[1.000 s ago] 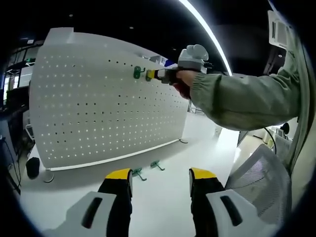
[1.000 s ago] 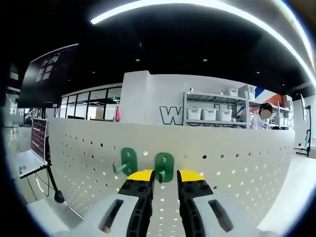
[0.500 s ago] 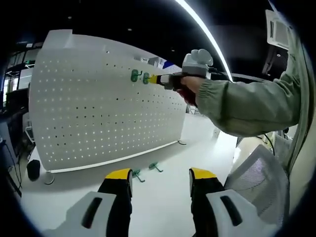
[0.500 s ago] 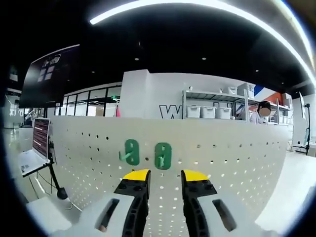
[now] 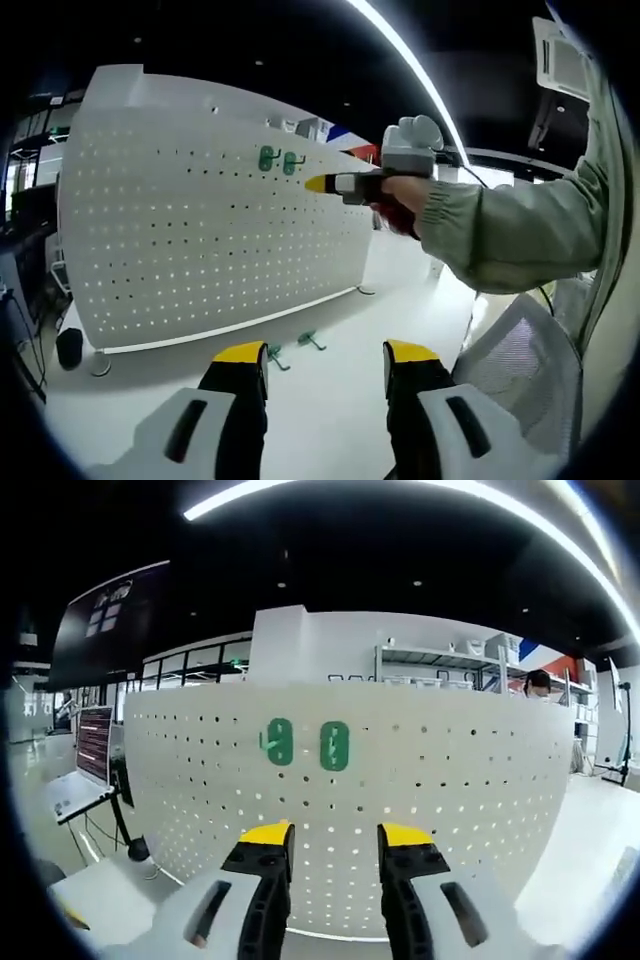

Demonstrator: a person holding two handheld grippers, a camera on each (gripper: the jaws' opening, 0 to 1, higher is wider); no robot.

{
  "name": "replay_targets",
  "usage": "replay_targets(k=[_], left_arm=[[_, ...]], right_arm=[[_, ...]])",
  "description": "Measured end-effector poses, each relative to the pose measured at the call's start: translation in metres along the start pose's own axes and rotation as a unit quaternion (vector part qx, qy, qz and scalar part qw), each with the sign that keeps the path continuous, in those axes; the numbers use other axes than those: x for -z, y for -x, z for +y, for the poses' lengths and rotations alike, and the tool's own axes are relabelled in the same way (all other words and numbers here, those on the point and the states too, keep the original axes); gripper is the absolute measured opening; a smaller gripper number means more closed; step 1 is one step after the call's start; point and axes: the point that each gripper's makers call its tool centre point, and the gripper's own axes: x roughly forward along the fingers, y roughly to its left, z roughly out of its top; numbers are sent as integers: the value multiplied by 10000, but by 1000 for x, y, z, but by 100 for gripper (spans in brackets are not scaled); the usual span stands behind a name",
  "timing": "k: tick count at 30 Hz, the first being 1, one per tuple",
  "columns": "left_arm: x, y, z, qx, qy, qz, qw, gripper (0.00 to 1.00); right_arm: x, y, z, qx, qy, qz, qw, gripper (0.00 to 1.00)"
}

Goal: Insert the hook assembly into the mounting plate slot until the hook locks in place.

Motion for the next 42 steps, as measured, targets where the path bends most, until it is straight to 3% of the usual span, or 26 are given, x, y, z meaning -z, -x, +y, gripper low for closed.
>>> replay_targets(k=[23,42], left_arm=[[0,5,-12,80,-103,45,9999,48],[1,4,-21,162,-152,97,9997,48]], right_arm=[[92,75,24,-456,-118,984,9940,39],[129,130,27,-559,-465,1435,9870,41]])
